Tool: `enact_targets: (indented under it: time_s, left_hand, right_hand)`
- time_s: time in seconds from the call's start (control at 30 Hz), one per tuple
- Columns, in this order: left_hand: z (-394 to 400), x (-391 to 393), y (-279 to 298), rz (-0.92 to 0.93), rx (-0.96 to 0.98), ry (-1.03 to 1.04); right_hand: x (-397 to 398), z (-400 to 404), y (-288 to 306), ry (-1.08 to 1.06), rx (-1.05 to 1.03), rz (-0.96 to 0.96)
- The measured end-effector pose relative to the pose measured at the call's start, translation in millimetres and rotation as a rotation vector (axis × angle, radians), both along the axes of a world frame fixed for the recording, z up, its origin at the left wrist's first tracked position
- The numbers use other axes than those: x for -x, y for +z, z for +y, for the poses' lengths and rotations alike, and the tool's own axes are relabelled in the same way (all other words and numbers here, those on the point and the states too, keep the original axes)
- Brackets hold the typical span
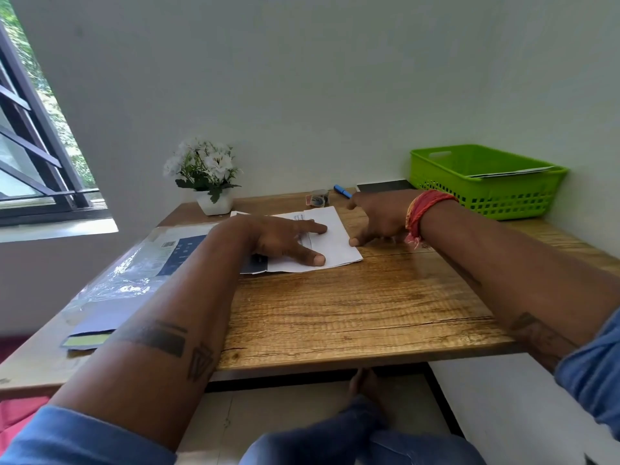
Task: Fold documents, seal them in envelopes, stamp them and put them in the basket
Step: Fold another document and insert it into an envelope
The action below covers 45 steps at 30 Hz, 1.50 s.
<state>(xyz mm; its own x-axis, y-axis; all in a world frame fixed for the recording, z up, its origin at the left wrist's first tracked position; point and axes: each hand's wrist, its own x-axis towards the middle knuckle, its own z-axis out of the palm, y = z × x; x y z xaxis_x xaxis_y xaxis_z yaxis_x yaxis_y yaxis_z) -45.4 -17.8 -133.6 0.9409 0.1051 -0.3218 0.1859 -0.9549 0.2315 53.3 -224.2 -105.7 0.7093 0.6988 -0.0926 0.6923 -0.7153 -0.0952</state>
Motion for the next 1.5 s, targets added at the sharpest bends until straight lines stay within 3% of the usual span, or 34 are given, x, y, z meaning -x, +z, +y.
enact_targets:
  time_s: [0.27, 0.37, 0.47, 0.57, 0.7, 0.97, 1.33, 1.5]
  left_hand:
    - [-2.1, 2.1, 1.2, -0.001, 0.017, -0.015]
    - [-2.0, 3.3, 1.6, -0.001, 0.021, -0.017]
    - [-2.1, 3.7, 1.8, -0.005, 0.021, -0.024]
    - [-0.8, 4.0, -0.7, -0.034, 0.028, -0.032]
    - [-0.7, 4.4, -1.4, -0.052, 0.042, -0.022]
    - [1.5, 1.8, -0.5, -0.053, 0.039, 0.003]
    - [-7.0, 2.2, 4.2, -0.051, 0.063, 0.001]
    - [-9.7, 1.7, 1.8, -0.071, 0.091, 0.011]
  right_hand:
    - [1.7, -17.7, 2.4, 0.02, 0.072, 0.067]
    - [-10.6, -22.7, 5.6, 0.025, 0.072, 0.246]
    - [-27.2, -19.1, 2.0, -0.004, -0.132, 0.423]
    - [-40.1, -5.4, -4.4, -0.006, -0.244, 0.332]
    - [-49.0, 21.7, -6.2, 0.083, -0.311, 0.07]
    - [-62.4, 72.5, -36.1, 0.186, -0.219, -0.129]
    - [-74.0, 73.8, -37.1, 0.063, -0.484, 0.084]
    - [-63.6, 59.6, -31.0, 0.084, -0.467, 0.122]
